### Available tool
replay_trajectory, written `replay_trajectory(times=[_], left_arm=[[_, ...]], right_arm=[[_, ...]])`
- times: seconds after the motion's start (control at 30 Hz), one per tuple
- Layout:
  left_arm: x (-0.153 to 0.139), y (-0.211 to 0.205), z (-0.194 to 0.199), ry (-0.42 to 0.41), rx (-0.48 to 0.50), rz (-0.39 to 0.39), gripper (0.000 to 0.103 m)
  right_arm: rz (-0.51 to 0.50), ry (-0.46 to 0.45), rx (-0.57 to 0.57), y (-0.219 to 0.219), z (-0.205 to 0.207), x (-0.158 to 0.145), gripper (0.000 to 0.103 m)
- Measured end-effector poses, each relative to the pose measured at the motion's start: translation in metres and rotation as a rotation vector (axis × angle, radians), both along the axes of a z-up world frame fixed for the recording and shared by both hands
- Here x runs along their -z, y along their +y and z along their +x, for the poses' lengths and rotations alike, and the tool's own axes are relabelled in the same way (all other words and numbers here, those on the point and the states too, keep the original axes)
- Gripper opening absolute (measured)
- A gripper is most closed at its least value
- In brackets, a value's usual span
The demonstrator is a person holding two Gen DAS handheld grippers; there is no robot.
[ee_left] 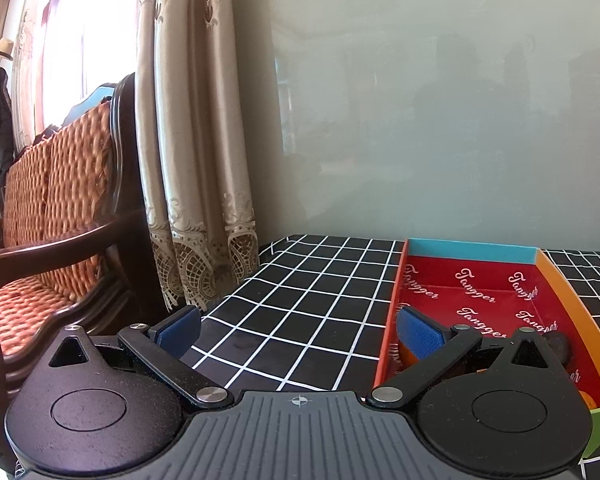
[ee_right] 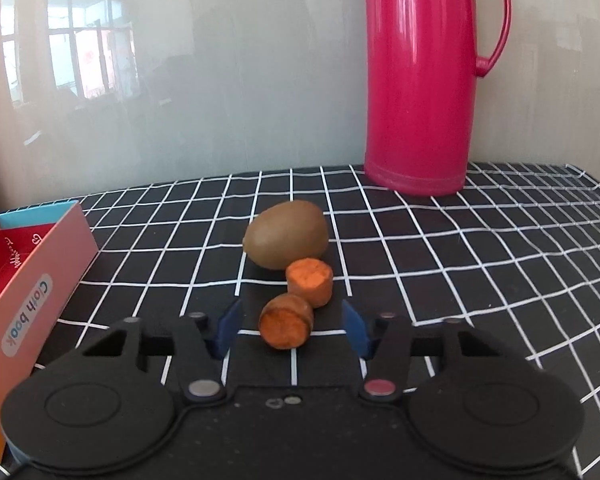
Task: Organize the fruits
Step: 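Close the right gripper on a round carrot slice, then carry the carrot slice in the right gripper into the box and release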
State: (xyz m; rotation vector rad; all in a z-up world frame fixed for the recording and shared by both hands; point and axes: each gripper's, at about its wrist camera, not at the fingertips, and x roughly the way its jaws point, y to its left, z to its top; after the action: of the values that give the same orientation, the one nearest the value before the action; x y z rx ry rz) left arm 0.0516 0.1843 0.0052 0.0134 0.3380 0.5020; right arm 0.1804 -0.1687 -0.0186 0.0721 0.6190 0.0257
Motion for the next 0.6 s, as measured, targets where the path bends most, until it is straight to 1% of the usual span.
replay_trajectory(times=[0.07,0.13,0.2,0.43,0.6], left_arm=[[0.0001,0.0014,-0.0003,-0.001,-0.004,-0.001,0.103],[0.0005,0.0030,-0.0009,-0.001,-0.009,-0.001,0.103],[0.0015,0.0050,-0.0006,0.005,-0.010,-0.003,0.103],[0.0029,0.0073,-0.0001,0.017,-0.016,-0.003,0.103],[0.0035,0.0098,0.0013,0.021,-0.031,-0.011,0.103]], right_arm=[[0.009,0.014,0.002,-0.0007,0.0017,0.0011,0.037],[0.007,0.024,0.002,0.0006,0.0023,0.0024,0.035],[0.006,0.035,-0.003,0.0019,0.0035,0.0039,0.030],[0.030,0.038,0.002,0.0003,0.0034,0.0032,0.029],[0.025,0.037,-0.002,-0.0008,0.0015,0.0031,0.029]])
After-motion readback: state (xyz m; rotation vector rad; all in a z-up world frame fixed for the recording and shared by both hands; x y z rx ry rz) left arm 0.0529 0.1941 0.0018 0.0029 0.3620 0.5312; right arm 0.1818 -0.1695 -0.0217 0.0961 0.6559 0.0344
